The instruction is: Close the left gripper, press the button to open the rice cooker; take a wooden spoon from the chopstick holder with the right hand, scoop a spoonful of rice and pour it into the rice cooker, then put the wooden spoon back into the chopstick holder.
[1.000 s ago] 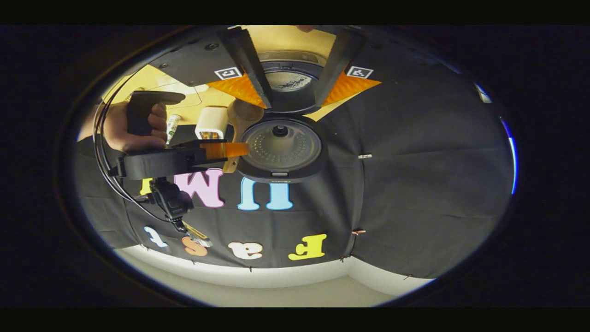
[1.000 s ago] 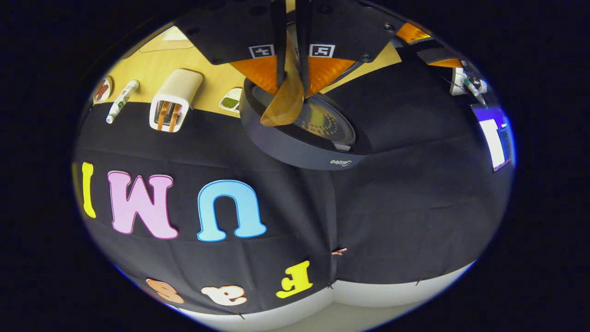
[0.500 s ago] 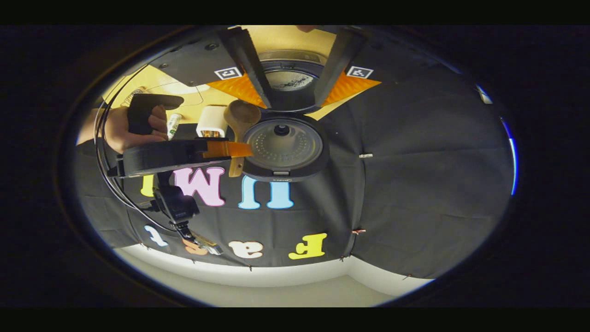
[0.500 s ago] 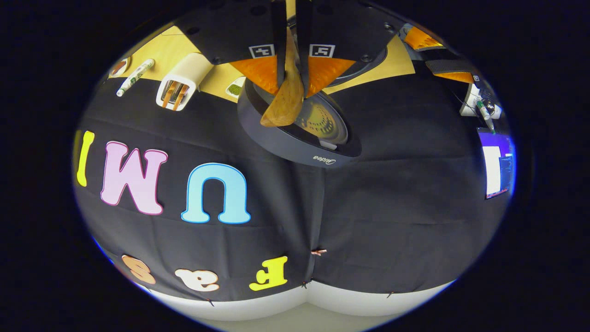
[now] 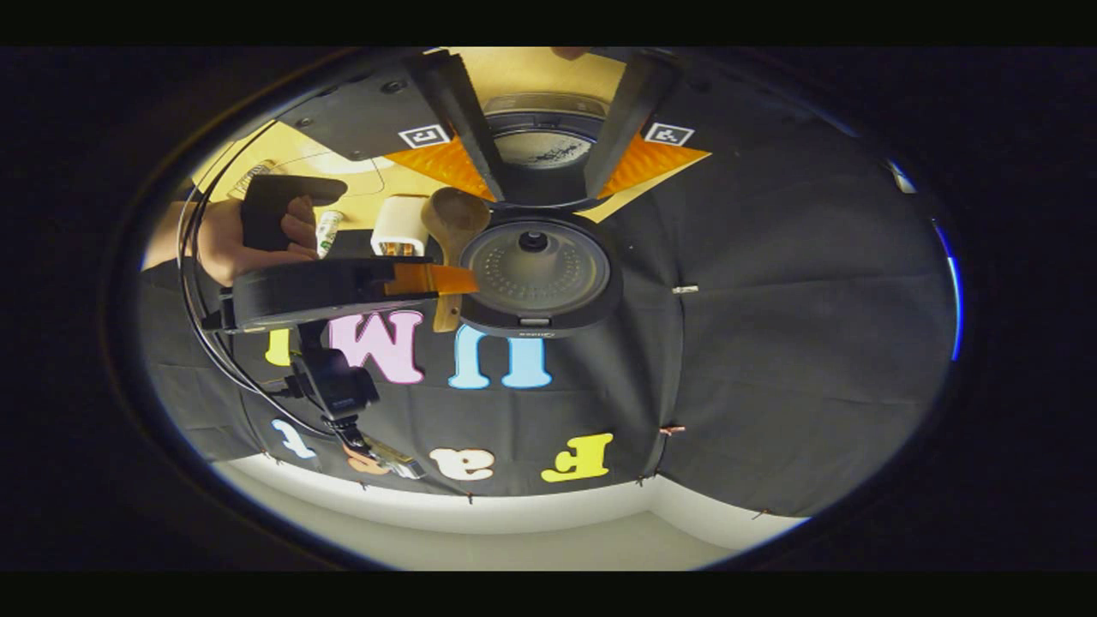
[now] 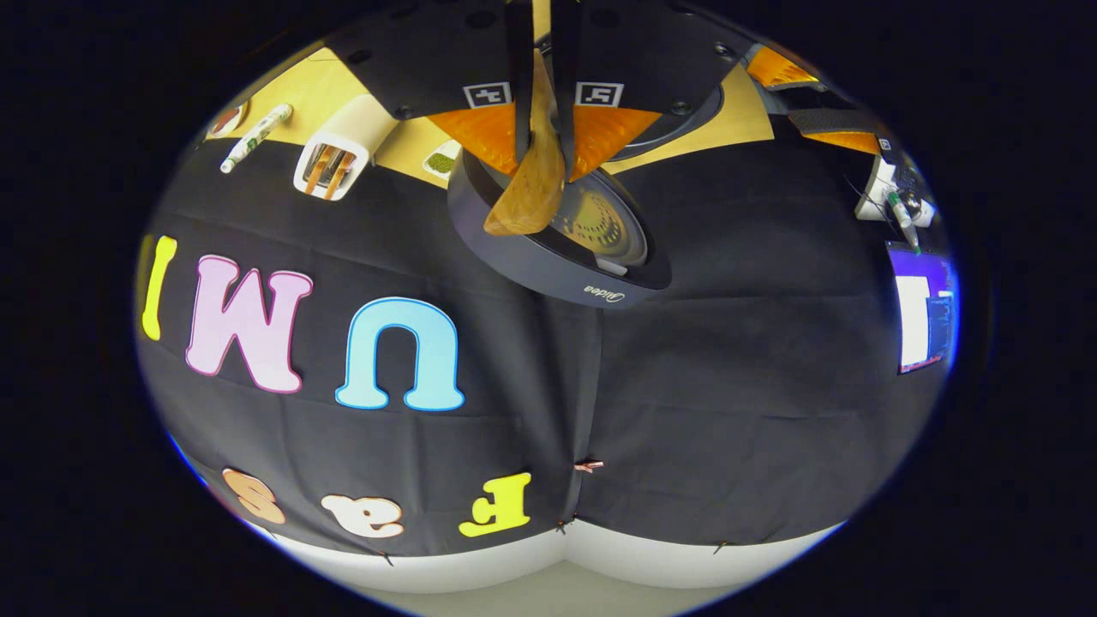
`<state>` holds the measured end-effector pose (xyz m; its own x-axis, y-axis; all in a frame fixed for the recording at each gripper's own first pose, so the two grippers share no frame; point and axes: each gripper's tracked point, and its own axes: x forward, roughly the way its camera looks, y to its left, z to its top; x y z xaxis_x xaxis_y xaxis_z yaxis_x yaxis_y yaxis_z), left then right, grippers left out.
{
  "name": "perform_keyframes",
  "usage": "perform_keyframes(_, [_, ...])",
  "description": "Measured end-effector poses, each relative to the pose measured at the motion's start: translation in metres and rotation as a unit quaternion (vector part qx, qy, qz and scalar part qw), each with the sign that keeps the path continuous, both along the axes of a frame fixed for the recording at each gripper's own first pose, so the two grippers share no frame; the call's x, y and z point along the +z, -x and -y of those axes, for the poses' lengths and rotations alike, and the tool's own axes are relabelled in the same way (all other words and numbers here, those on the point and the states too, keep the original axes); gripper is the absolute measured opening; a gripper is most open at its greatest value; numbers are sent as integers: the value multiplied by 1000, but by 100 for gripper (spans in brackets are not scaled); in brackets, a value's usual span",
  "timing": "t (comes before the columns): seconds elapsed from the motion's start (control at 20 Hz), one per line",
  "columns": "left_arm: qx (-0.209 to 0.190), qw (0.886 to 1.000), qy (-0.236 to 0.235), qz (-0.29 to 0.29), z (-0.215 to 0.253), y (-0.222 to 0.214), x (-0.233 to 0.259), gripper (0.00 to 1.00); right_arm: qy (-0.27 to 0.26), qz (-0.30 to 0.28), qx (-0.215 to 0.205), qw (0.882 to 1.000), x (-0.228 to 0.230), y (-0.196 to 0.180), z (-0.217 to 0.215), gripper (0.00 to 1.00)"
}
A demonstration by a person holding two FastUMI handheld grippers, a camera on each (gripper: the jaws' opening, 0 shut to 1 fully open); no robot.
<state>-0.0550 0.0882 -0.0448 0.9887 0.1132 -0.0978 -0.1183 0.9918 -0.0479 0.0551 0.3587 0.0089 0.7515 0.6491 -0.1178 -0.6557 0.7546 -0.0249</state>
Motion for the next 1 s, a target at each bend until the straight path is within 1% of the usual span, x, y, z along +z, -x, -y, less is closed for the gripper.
perform_keyframes(0.1, [1, 1000, -1, -3, 2, 1, -2, 69, -22, -20, -10, 1000, 0, -3, 11, 12])
perform_keyframes(0.25, [1, 1000, -2, -7, 7, 0, -1, 68, -34, -36, -32, 998, -3, -10, 35, 12])
perform_keyframes(0.45, [-2, 1000, -9, -10, 20, -4, 3, 67, -54, -50, -71, 995, -4, -22, 81, 12])
perform_keyframes(0.55, [-7, 1000, -13, -10, 29, -8, 6, 67, -58, -53, -98, 992, -6, -29, 113, 12])
perform_keyframes(0.65, [-5, 1000, -28, -9, 32, -13, 10, 67, -64, -55, -126, 988, -8, -35, 148, 12])
perform_keyframes(0.85, [-6, 1000, -28, -11, 44, -22, 13, 68, -68, -66, -185, 978, -14, -44, 225, 13])
perform_keyframes(1.0, [-8, 999, -37, -13, 54, -29, 15, 67, -69, -68, -224, 970, -21, -46, 277, 12])
